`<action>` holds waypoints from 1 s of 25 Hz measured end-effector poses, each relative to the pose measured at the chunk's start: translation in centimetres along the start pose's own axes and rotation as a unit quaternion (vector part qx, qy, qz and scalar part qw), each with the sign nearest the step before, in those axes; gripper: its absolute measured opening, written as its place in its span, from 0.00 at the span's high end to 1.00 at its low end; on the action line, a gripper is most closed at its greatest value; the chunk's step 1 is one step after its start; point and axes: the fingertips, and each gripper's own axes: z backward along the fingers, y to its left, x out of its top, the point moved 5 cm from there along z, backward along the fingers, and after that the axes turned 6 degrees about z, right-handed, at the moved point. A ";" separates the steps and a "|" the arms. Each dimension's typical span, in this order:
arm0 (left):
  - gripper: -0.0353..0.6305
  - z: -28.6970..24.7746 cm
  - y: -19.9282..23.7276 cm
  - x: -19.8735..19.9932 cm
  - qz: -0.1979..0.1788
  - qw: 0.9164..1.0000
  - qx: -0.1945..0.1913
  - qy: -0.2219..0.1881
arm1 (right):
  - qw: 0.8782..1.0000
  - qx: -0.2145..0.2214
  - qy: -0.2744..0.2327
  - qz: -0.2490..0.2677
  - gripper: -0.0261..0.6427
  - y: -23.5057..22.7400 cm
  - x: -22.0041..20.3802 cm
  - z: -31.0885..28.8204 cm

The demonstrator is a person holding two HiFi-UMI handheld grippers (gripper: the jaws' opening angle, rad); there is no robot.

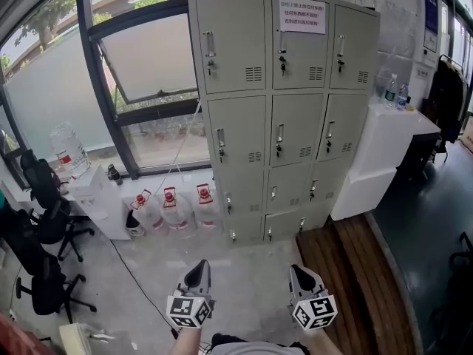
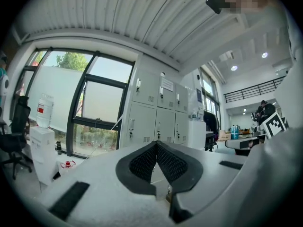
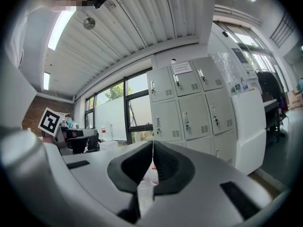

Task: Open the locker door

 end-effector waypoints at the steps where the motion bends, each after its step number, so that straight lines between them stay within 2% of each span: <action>1: 0.94 -0.2 -0.2 0.0 0.000 1.000 0.003 -0.001 | 1.000 0.004 0.001 0.001 0.94 -0.4 0.0 -0.1; 8: 0.94 -3.1 -0.1 -0.6 -0.005 1.000 0.011 0.003 | 1.000 0.015 0.003 -0.011 0.94 -2.8 -0.6 -2.4; 14: 0.94 -7.5 2.7 -0.7 0.001 1.000 0.001 -0.008 | 1.000 0.017 0.007 -0.005 0.94 -3.5 -1.5 -7.2; 20: 0.94 -14.5 10.1 -0.6 0.013 1.000 -0.018 -0.008 | 1.000 -0.002 0.007 0.002 0.94 -2.8 -1.8 -16.3; 25: 0.94 -22.0 18.5 2.0 0.016 0.999 -0.045 -0.002 | 1.000 -0.024 0.001 0.008 0.94 -0.7 0.0 -26.8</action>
